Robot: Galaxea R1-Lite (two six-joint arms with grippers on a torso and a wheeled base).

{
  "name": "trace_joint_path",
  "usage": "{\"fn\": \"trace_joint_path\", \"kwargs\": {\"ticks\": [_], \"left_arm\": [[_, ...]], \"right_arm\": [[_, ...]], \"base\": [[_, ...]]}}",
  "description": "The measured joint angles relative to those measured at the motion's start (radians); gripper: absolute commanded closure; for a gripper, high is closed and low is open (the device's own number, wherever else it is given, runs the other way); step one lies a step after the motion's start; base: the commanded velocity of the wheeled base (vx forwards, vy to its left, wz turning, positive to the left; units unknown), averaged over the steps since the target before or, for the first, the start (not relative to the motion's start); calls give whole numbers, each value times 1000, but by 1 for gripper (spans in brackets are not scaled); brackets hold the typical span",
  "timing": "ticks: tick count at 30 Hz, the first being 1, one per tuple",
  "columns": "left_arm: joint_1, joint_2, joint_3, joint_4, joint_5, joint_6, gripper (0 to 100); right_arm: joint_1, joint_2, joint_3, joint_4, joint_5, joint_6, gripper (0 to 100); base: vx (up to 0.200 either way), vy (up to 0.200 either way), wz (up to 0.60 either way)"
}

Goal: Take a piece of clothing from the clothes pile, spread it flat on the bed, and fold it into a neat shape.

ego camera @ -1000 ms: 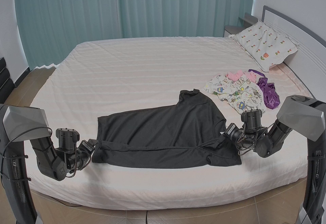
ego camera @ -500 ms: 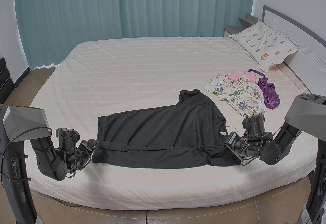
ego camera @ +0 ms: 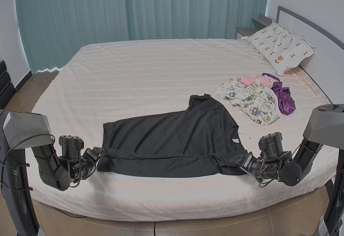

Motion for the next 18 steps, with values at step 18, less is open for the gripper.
{"fn": "trace_joint_path", "kwargs": {"ticks": [18], "left_arm": [[-1,0,0,0,0,0,0]], "right_arm": [[-115,120,-159,-10,12,-7,0]], "base": [[0,0,0]]}}
